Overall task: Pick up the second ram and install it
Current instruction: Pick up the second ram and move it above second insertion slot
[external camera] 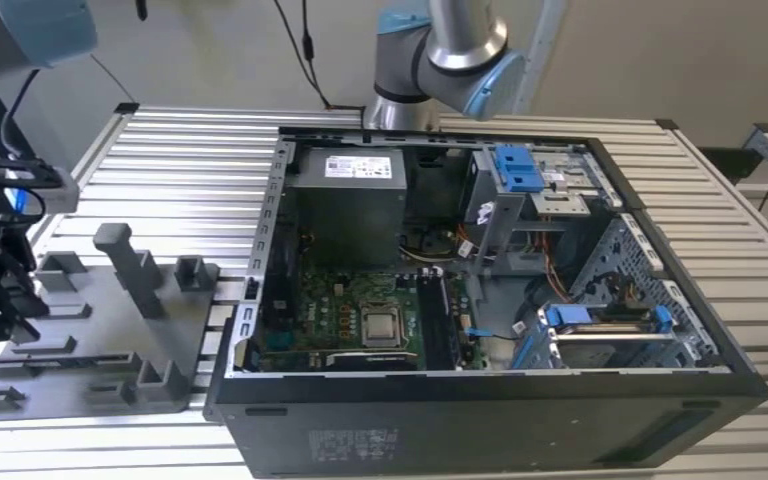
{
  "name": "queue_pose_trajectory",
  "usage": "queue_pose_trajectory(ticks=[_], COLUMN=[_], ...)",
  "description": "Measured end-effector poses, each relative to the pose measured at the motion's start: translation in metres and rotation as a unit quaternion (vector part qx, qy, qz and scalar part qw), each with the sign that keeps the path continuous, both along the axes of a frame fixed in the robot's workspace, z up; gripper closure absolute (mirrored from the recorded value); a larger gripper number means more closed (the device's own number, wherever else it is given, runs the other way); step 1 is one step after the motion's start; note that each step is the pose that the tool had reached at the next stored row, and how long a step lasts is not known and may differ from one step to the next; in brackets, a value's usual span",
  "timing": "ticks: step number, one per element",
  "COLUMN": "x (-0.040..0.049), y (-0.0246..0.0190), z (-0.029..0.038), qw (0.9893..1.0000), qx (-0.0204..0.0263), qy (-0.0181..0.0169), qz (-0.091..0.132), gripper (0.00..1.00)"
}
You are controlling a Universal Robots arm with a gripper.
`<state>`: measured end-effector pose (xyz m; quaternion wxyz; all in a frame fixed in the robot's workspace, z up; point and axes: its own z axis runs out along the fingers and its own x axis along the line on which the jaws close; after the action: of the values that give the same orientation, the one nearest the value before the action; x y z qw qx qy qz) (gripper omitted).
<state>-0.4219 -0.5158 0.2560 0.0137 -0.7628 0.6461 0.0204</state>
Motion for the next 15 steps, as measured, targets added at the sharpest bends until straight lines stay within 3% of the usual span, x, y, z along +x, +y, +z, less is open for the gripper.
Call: queue_pose_trajectory(ticks=[5, 15], x=[0.0002, 0.0021], y=[-0.0006, -0.004], z=[-0.006, -0.017], qw=[0.9998, 0.9996], qx=[0.0, 0.0], qy=[0.0, 0.0001], qz=[-0.018, -0.028], gripper=[0.64, 0.64])
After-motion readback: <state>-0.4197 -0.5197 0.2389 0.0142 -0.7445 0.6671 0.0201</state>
